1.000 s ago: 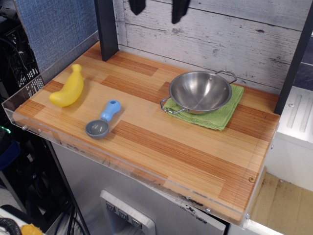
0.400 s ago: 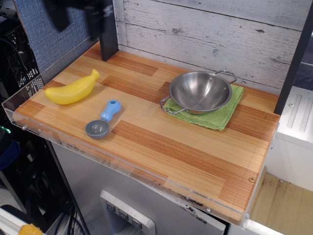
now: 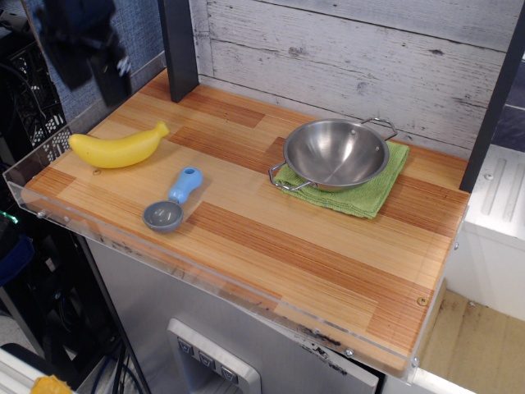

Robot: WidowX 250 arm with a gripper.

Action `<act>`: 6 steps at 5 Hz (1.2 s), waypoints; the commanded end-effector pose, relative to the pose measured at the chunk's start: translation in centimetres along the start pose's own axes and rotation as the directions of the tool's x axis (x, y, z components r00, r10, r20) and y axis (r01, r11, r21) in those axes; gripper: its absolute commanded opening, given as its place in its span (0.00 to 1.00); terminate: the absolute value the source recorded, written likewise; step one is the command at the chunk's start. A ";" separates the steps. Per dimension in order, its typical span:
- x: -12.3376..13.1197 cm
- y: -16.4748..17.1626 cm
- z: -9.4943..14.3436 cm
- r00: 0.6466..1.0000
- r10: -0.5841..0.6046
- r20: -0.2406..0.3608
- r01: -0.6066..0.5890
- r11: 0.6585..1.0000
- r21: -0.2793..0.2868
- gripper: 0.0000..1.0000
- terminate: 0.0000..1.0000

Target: Place the squash inside of the pot.

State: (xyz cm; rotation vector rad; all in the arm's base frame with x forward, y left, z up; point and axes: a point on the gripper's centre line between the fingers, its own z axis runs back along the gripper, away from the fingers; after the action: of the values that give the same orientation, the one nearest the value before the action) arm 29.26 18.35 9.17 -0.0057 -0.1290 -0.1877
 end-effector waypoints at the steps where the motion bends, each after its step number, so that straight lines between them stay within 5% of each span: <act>1: 0.8 1.5 -3.7 0.995 -0.086 -0.043 0.083 0.995 -0.056 1.00 0.00; 4: 0.0 0.0 -7.9 0.982 -0.123 -0.146 0.110 0.990 -0.093 1.00 0.00; 5: 0.0 -0.4 -8.6 0.982 -0.121 -0.145 0.108 0.990 -0.091 0.00 0.00; 6: 0.2 -0.9 -7.8 0.980 -0.119 -0.157 0.112 0.992 -0.052 0.00 0.00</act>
State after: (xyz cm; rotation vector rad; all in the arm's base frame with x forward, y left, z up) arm 29.52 17.36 0.79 -0.0407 0.0600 -0.2779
